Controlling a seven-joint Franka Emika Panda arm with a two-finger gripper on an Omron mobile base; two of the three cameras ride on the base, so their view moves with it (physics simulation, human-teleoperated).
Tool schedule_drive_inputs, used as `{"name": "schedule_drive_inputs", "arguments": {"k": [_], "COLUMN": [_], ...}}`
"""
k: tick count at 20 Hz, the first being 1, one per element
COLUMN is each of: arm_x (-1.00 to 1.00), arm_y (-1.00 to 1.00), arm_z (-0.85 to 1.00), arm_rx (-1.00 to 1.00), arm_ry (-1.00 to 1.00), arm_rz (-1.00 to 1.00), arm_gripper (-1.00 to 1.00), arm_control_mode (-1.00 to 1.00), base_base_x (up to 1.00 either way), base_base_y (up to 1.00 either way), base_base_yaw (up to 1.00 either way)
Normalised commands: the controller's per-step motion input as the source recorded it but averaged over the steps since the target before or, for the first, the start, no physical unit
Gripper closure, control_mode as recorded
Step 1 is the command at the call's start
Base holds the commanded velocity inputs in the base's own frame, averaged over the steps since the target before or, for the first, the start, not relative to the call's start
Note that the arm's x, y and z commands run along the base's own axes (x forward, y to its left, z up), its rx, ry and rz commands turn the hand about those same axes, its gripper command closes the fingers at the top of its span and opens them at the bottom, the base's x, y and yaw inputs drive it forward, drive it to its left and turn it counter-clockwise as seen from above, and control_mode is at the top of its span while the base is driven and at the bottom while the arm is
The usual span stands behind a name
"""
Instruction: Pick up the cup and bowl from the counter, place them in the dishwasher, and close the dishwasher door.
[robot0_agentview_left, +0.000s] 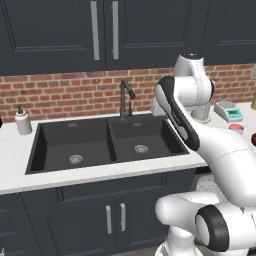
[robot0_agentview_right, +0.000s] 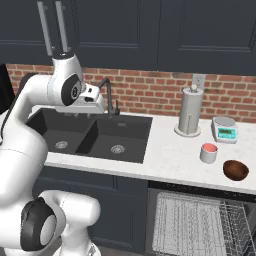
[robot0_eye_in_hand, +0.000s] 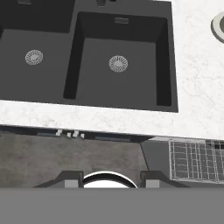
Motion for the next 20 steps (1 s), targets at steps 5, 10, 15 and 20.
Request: {"name": "schedule_drive_inputs", "arguments": {"k": [5,10,15,20], "arm_x": [0.0,0.0,0.0,0.0], "arm_y": [0.0,0.0,0.0,0.0], "arm_z": [0.0,0.0,0.0,0.0], "arm_rx": [0.0,0.0,0.0,0.0], "arm_ry": [0.0,0.0,0.0,0.0], "arm_rz": [0.0,0.0,0.0,0.0], "arm_gripper": [-1.0,-1.0,-1.0,-1.0], "arm_control_mode": [1.0,1.0,1.0,1.0], "base_base_x": [-0.02,-0.01,0.0,0.0], "base_base_y": [0.0,0.0,0.0,0.02], "base_base_yaw": [0.0,-0.18,-0.56,-0.66]}}
